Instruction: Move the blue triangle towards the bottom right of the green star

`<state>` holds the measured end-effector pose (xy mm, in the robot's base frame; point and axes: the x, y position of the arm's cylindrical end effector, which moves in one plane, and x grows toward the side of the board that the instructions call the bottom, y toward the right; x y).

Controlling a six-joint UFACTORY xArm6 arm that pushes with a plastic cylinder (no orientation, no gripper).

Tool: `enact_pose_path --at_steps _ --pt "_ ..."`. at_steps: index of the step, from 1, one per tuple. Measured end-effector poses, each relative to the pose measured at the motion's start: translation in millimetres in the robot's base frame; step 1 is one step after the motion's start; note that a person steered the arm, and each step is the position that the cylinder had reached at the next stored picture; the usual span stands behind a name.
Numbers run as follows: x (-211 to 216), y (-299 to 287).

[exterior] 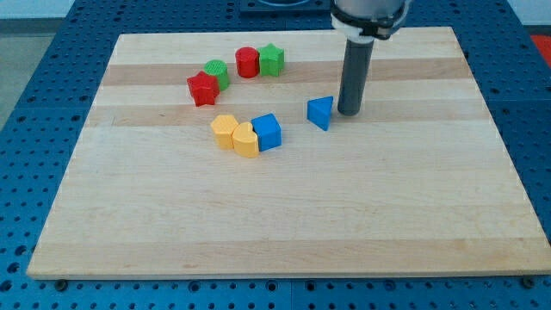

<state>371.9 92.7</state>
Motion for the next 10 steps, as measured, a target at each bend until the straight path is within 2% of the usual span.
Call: enact_pose_path --at_steps 1,2,3,4,6,7,8,9,10 --pt "-22 0" --pt "-3 26" --pt "50 51" --pt "67 36" --pt "4 13" --pt "10 13" --pt "56 4" --pt "73 -27" --pt "59 -58"
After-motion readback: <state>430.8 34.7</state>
